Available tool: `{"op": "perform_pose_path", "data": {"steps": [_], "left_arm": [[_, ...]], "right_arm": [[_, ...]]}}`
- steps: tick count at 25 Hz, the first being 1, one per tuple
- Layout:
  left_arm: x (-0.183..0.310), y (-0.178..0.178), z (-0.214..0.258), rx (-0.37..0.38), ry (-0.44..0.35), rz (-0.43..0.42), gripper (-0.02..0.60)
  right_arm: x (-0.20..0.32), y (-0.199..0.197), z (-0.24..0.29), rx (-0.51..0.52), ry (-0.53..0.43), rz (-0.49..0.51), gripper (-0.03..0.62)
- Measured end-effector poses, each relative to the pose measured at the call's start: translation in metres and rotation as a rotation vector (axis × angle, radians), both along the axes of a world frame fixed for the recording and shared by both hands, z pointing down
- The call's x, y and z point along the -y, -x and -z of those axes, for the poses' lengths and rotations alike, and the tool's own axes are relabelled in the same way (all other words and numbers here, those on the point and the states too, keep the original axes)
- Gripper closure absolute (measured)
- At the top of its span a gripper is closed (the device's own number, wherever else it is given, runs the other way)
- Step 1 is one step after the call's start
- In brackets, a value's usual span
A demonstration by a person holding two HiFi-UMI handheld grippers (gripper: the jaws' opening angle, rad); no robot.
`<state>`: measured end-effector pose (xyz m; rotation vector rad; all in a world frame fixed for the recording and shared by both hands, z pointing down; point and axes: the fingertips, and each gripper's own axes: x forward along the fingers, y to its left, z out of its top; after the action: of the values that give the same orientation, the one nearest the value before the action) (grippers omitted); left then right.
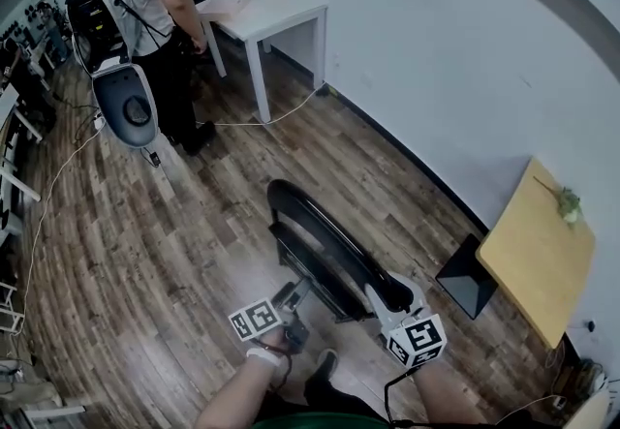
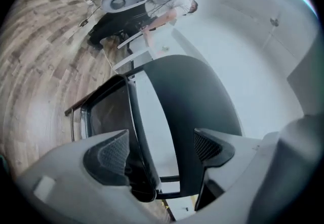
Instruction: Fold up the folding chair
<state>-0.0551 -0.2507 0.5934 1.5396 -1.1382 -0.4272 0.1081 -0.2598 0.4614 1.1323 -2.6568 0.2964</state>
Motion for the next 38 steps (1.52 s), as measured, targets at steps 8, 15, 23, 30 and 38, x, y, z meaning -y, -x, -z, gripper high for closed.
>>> {"op": "perform_pose_path", "data": {"steps": [8, 15, 23, 30, 38], "left_arm": [[-0.044, 0.029, 0.113, 0.206, -0.208, -0.095, 0.173], [-0.078, 0.007, 0.19, 0.438, -0.429, -0.21, 0.336], [-0.101, 0.005, 0.235, 0.656, -0.507, -0.218, 0.515], [-0.099, 0.022, 0.238, 0.63, -0.507, -0.231, 0.517], [-0.096, 0.051, 0.231, 0.632, -0.501, -0.258, 0.517]], "right_arm": [[-0.003, -0.002, 0.0, -0.012, 0.01, 0.005, 0.444], [-0.011, 0.003, -0.001, -0.042, -0.005, 0.033, 0.442], [-0.022, 0.007, -0.001, -0.064, 0.011, 0.054, 0.442], [-0.027, 0.017, -0.005, -0.1, 0.021, 0.043, 0.442], [-0.024, 0.018, -0.006, -0.117, 0.024, 0.013, 0.442]]}}
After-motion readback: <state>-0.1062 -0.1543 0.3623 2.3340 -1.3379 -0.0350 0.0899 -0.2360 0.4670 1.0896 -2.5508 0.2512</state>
